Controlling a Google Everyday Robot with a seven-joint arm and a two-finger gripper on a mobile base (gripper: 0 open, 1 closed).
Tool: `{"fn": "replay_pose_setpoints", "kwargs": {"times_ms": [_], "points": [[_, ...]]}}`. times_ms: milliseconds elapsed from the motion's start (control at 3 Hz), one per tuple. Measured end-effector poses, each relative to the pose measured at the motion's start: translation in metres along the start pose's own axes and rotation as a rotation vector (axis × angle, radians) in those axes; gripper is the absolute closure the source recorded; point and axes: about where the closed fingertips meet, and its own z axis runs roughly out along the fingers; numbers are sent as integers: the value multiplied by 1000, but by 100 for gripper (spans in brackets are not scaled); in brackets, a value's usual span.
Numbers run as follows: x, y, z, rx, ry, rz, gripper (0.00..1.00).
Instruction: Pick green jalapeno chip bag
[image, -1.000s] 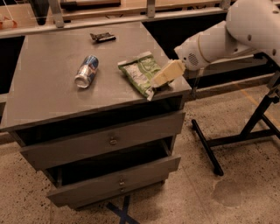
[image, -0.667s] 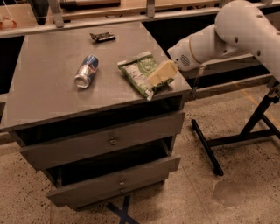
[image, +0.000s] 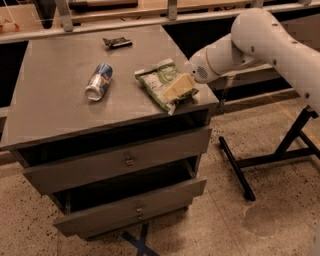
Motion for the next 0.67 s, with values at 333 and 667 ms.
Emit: {"fn": "replay_pose_setpoints", "kwargs": {"times_ms": [333,667], "points": [[10,-4,11,-21,44,31,0],[18,-5,21,-56,78,45,23]]}}
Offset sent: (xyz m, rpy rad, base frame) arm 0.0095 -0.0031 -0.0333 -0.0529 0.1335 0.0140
